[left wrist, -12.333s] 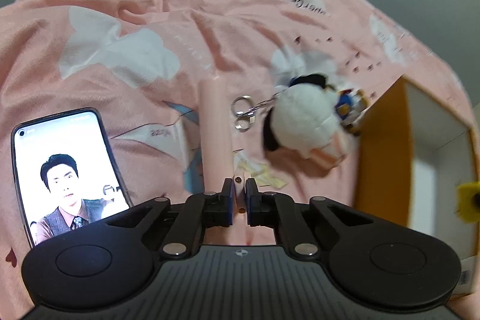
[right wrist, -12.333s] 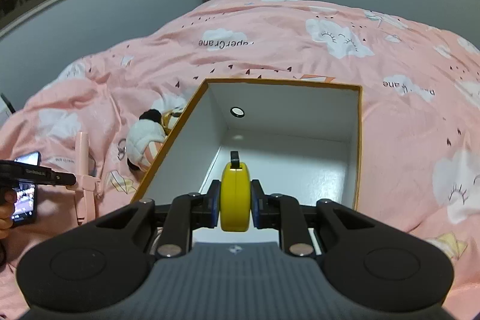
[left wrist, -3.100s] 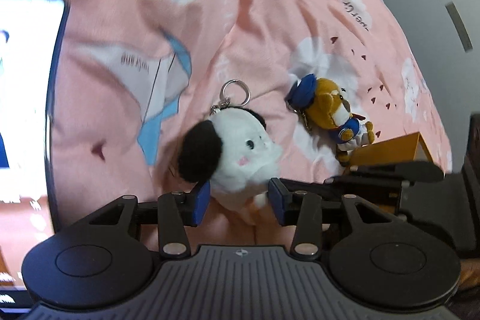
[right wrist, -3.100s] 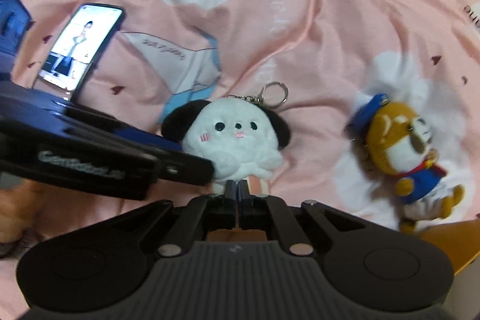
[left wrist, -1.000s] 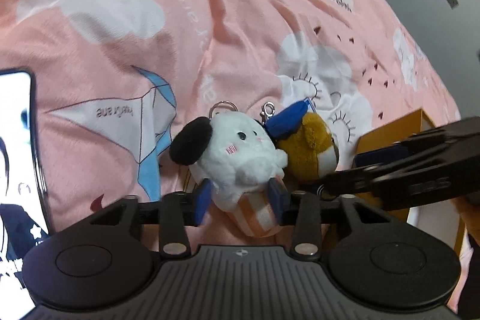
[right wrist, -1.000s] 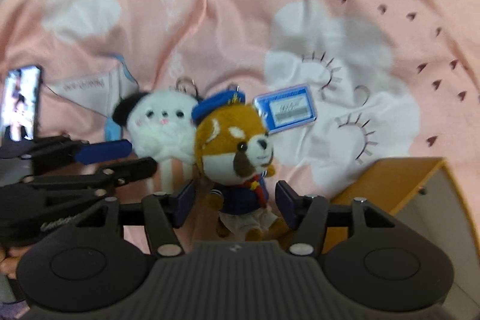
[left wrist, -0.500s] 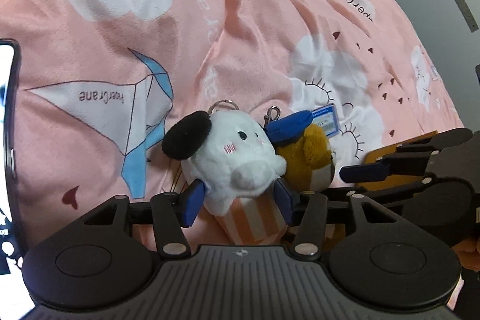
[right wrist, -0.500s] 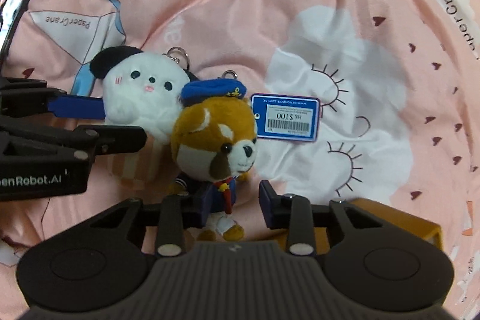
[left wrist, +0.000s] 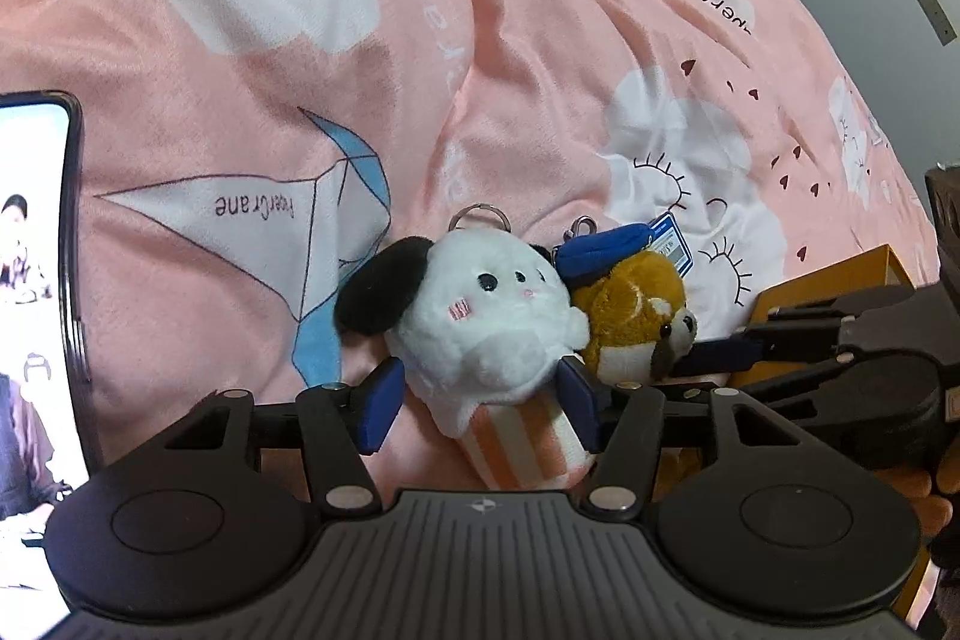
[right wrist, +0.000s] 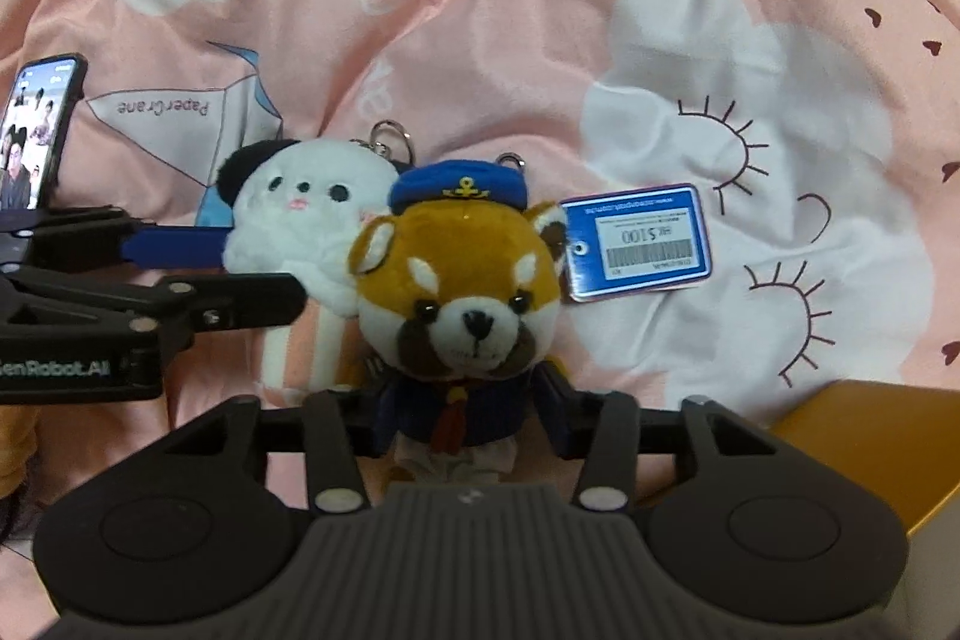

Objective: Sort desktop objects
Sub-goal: 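Grasp the white plush with the left tool while the right tool grasps the red-panda plush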

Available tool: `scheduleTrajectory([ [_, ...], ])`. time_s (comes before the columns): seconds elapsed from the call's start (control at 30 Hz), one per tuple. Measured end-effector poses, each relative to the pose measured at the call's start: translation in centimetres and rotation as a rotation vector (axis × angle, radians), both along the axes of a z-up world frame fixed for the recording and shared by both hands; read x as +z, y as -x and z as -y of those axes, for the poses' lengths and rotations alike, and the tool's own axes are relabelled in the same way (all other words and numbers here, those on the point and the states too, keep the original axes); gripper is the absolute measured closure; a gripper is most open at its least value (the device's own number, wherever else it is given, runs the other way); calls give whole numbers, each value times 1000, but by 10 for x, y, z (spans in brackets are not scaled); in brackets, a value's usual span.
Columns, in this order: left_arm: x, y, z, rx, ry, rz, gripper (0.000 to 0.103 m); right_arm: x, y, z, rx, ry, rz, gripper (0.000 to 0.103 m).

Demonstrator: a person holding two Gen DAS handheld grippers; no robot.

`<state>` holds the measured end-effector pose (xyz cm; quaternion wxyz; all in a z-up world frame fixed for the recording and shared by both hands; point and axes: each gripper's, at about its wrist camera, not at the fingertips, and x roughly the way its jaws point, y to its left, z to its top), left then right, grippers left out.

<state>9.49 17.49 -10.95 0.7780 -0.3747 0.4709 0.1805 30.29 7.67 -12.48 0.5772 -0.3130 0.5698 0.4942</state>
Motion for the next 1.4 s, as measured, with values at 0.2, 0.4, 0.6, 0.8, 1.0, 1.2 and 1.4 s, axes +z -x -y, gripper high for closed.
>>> scheduleTrajectory([
  [0.2,-9,-6,0,39,47,-7,31,-1,9,2,-16,-3,56,61],
  [0.4,-10,-9,6,38,27,-11,31,-4,11,2,-62,31,85,61],
  [0.6,-10,-8,6,38,25,-8,33,-6,19,3,-83,57,163,46],
  [0.8,-7,-7,7,31,32,3,39,-1,26,13,-86,9,152,68],
  [1.0,1,1,6,24,38,39,45,17,32,34,-125,-70,172,76],
  [1.2,30,21,6,25,-4,125,55,45,40,31,-216,-166,168,99],
  [1.4,51,25,9,-21,-35,149,86,53,52,43,-293,-176,136,99],
])
